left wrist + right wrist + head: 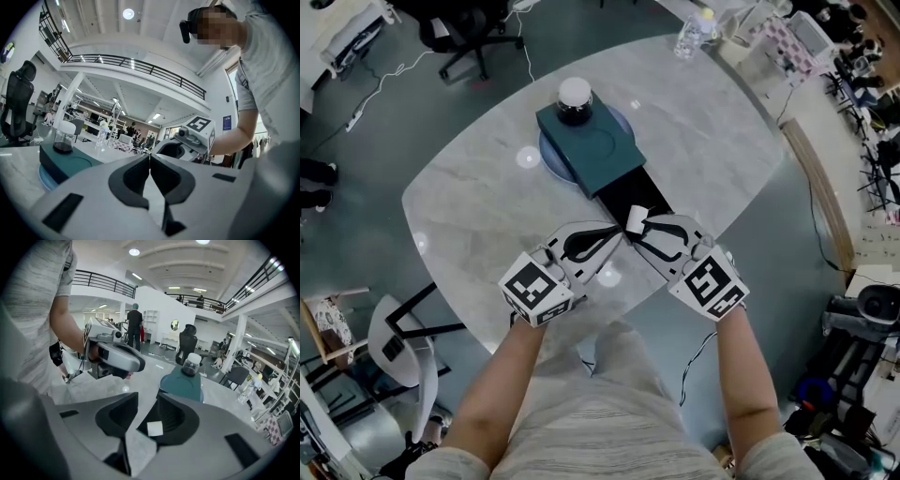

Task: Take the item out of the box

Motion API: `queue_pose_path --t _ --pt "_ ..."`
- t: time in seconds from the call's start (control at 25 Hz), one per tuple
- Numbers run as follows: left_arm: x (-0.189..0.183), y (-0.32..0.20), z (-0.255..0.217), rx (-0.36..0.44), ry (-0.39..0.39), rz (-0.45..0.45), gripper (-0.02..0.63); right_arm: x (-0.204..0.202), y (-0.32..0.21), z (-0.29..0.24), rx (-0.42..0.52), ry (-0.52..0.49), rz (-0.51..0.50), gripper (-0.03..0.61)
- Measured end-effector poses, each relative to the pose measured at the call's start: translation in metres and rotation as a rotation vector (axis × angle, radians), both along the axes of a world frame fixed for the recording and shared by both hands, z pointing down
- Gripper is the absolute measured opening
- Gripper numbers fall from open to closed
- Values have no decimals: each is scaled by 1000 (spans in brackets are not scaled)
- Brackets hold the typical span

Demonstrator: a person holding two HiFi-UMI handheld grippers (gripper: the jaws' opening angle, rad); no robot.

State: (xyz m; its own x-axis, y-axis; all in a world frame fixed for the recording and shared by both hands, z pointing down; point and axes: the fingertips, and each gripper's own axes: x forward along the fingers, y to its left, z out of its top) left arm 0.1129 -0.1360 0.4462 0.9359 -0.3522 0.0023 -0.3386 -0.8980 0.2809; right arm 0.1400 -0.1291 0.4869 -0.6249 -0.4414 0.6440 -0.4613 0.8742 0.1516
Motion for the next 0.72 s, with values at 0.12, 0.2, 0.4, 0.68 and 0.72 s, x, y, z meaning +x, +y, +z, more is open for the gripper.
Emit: queue_pose_path --t 0.12,0.2,0.4,0.68,0.72 --pt "3 -3 5 -7 -2 3 20 3 -6 16 -36 51 -20 173" --pt "4 -5 7 -13 -2 0 20 6 -9 25 -62 85 -31 192" --pt "3 -13 11 -25 -3 -12 20 15 -20 44 -115 160 -46 239" --pt "3 -20 17 -35 -10 -23 20 21 -29 76 -206 270 -69 287" --pt "3 -21 17 -38 -10 -24 20 23 -30 82 -220 282 -69 288"
